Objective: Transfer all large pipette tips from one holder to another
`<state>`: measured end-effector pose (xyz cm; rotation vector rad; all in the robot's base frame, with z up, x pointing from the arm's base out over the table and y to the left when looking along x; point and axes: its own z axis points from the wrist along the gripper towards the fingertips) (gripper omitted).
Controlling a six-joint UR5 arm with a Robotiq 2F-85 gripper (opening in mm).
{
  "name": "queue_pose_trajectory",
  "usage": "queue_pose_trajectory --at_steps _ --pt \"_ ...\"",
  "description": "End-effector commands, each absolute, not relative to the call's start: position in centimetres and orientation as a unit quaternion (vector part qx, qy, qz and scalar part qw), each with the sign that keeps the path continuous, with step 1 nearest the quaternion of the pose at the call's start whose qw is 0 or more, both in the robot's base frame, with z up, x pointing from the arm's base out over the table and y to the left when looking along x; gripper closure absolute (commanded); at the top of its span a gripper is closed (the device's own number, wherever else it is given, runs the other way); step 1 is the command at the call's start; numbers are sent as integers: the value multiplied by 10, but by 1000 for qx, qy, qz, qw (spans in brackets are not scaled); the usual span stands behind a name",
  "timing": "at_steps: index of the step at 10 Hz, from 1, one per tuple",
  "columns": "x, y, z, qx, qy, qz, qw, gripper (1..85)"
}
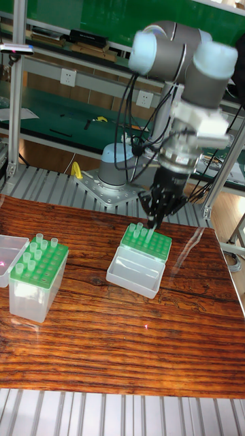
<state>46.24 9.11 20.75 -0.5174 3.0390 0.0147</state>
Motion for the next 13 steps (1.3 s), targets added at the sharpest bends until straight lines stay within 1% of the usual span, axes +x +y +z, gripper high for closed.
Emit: queue_pose_trajectory --at_steps 1,2,3,5,9,11,13 --pt "460 91 265 -157 986 29 49 823" --pt "460 95 271 -156 985 49 60 803" --pt "459 91 275 -156 985 49 61 797" --pt "455 82 269 -140 989 35 45 813" --pt "454 82 269 -136 989 35 44 820" --pt "460 81 269 -138 988 31 54 820" --pt "454 77 269 -135 990 26 42 820"
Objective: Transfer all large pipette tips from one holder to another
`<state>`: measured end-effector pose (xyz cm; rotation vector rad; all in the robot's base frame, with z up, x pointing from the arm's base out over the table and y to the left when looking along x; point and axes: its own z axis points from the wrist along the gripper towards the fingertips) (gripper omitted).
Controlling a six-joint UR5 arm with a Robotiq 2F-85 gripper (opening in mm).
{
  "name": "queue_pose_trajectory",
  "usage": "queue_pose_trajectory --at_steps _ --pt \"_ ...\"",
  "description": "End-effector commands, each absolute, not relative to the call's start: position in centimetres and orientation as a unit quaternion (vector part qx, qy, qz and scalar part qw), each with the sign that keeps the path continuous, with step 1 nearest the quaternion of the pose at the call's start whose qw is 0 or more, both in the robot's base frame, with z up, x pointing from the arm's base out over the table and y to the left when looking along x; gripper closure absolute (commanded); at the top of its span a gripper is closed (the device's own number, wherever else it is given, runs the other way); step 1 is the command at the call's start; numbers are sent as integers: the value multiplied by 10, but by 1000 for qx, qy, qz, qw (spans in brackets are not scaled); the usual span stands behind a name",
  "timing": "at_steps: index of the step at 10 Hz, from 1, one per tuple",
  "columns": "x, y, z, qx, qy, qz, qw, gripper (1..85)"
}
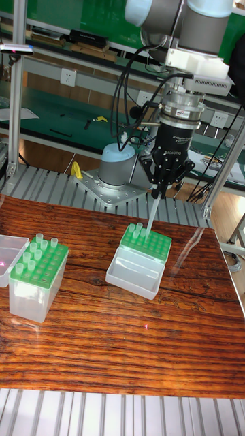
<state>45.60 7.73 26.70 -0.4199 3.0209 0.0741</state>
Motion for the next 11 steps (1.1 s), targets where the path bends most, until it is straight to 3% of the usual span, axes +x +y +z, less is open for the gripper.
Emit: queue_pose_trajectory --at_steps 1,7,11 --pt "450 78 269 -131 990 29 36 820" --pt "428 93 304 -116 993 33 9 820" --pt "439 70 319 -131 990 41 23 820"
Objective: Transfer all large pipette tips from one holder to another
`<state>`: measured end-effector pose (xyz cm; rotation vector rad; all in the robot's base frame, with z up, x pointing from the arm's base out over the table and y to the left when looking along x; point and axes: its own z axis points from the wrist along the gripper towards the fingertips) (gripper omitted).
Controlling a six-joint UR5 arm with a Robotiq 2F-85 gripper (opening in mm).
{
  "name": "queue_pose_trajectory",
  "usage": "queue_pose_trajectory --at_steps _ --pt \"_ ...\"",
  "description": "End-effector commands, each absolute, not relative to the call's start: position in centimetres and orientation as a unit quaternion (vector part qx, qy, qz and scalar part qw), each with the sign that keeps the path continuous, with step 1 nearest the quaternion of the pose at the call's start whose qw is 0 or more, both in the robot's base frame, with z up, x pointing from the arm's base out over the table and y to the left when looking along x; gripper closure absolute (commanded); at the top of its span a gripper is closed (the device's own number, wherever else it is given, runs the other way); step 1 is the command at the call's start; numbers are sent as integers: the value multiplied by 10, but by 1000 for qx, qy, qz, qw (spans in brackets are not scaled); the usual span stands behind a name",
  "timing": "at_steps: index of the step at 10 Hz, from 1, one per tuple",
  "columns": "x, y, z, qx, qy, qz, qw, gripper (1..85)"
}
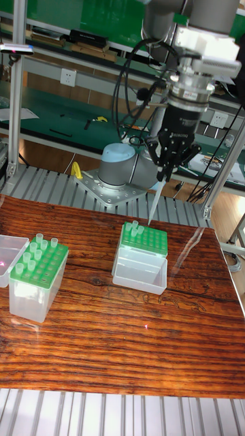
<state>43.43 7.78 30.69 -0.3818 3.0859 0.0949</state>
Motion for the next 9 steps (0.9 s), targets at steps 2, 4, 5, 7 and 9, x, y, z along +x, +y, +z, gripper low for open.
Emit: queue_pose_trajectory --at_steps 2,4,5,7,9 --pt "464 33 324 -166 984 33 47 820" --pt "475 15 320 -180 981 31 70 820" --pt "471 14 320 -182 981 33 67 810" --pt "464 12 319 -142 988 34 51 807" --pt "468 -1 319 -124 991 8 55 830"
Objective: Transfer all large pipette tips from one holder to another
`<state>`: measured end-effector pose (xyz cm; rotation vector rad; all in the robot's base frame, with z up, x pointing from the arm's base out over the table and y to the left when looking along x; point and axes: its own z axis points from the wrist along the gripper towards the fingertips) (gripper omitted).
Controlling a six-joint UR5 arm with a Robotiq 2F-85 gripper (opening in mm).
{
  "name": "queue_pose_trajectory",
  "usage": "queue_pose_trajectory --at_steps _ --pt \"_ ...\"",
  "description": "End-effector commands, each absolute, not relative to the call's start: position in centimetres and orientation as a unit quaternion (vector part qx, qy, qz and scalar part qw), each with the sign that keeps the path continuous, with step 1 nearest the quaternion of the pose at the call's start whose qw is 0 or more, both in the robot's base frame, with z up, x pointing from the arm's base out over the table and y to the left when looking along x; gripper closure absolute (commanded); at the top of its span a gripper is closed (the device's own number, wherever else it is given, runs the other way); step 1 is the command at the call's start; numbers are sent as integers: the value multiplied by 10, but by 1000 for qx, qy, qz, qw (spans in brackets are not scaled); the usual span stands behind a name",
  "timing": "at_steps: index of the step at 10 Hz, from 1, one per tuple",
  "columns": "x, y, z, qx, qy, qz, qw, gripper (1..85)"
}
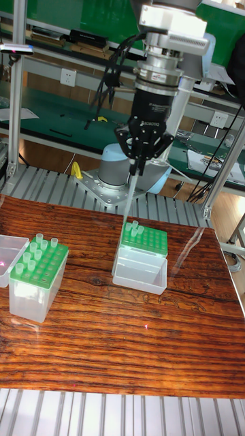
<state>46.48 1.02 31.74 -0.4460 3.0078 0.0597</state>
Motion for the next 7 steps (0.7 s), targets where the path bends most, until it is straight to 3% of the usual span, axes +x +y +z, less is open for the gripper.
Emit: queue_pose_trajectory --at_steps 1,3,7 --pt "467 0 319 -108 993 12 53 833" --pt "466 -6 319 -120 992 4 44 837" --pt "544 -52 325 -142 988 39 39 827"
